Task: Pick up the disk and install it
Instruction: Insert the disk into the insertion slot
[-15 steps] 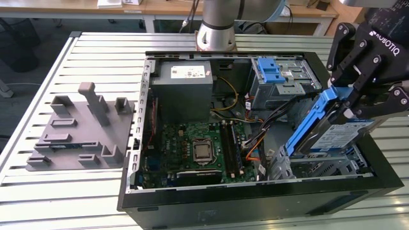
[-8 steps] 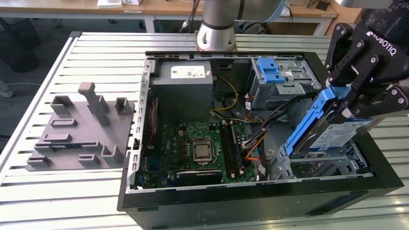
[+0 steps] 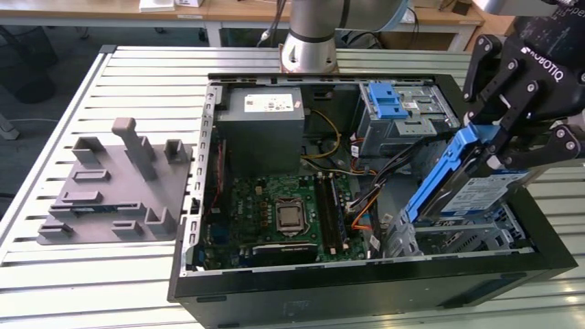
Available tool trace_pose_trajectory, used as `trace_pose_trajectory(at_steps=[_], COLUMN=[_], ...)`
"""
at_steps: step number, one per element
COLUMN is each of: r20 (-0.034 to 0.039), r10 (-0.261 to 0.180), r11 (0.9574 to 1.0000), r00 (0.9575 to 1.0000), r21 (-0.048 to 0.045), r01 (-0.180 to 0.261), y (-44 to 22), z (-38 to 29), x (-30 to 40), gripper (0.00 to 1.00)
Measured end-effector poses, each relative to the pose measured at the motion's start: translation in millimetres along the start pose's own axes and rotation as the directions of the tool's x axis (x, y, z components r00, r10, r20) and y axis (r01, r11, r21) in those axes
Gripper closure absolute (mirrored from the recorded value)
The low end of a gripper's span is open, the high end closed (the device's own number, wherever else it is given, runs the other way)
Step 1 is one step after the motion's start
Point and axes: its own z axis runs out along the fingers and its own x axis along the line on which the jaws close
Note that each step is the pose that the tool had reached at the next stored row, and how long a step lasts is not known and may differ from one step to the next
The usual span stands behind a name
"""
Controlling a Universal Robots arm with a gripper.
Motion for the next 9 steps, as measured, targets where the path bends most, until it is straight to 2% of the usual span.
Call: trace_pose_trajectory(at_steps=[9], r20=[0.0000], r10=[-0.004], r11=[1.0000], r00=[1.0000], r21=[-0.0001], r01=[0.004], y=[-0.1], z=[6.3], x=[0.2], gripper=[0.64])
